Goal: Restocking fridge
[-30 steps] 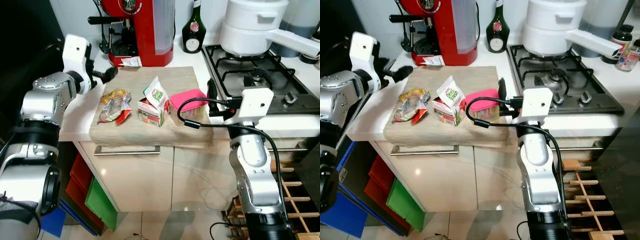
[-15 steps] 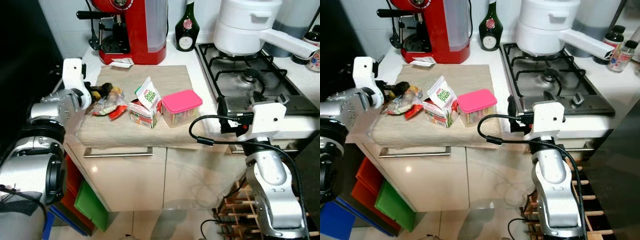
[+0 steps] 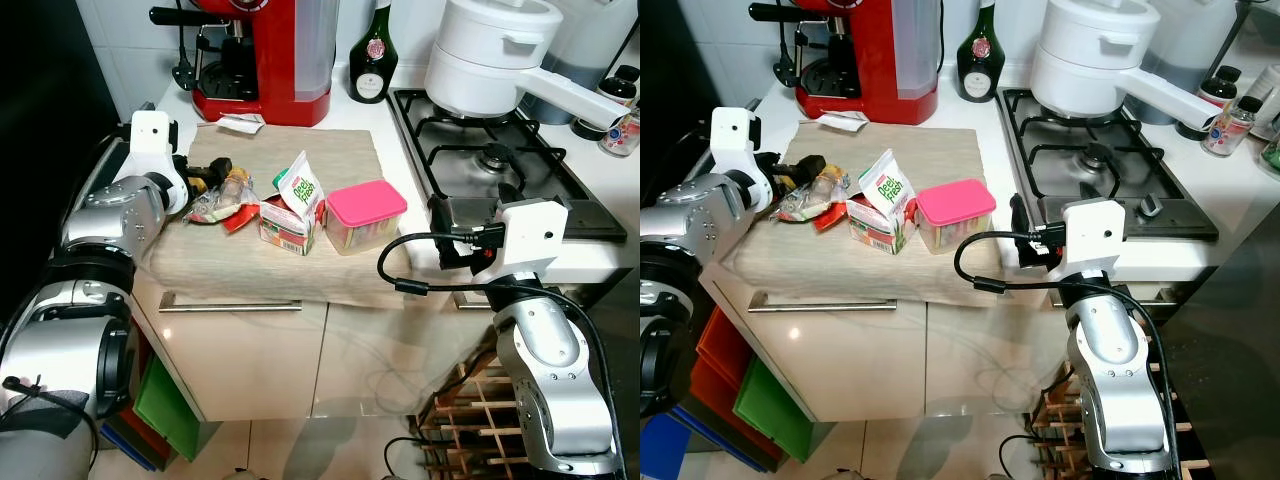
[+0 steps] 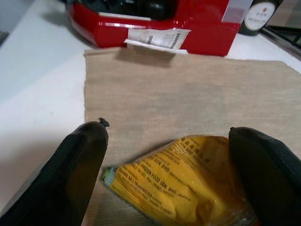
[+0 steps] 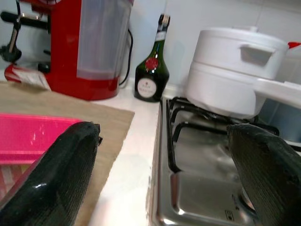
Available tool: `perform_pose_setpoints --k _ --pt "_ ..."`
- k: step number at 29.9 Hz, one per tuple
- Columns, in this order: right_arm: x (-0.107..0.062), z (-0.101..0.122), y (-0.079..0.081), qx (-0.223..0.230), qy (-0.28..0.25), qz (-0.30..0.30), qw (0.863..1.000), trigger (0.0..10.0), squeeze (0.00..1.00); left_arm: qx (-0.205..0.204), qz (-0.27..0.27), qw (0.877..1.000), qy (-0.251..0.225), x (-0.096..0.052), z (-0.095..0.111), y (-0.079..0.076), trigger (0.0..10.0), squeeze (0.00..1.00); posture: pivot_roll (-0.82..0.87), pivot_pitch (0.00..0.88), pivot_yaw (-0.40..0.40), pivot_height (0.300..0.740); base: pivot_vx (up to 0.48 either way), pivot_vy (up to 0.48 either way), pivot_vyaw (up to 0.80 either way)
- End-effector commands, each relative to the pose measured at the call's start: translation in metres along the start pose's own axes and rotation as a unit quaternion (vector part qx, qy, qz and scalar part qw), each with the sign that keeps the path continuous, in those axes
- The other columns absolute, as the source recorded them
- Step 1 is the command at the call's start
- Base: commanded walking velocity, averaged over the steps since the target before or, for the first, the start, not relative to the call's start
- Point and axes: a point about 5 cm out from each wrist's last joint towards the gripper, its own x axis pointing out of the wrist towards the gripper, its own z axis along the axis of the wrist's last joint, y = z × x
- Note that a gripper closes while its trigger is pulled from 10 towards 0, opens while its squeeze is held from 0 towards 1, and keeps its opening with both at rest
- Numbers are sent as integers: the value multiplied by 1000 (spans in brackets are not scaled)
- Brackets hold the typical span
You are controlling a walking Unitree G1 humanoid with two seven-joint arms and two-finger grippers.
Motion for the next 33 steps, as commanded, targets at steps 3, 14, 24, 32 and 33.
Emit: perform_pose_setpoints --k 3,14,24,32,33 --pt "1 -6 1 8 10 4 1000 10000 0 31 -14 999 -23 -7 17 -2 10000 0 -26 0 -67 732 0 0 0" --pt "9 -8 -1 16 10 12 1000 10000 0 22 -79 997 8 -27 26 -23 10000 0 8 0 -92 732 0 0 0" --pt "13 -12 4 25 13 24 999 10000 0 48 -70 993 85 -36 -28 -41 10000 0 36 0 -127 732 0 0 0" --pt "17 -11 2 20 11 30 999 10000 0 53 -19 976 211 -27 -115 -23 10000 0 22 0 -149 732 0 0 0" --pt "17 -11 1 19 11 30 999 10000 0 32 -11 975 222 -27 -124 -21 10000 0 18 0 -150 732 0 0 0"
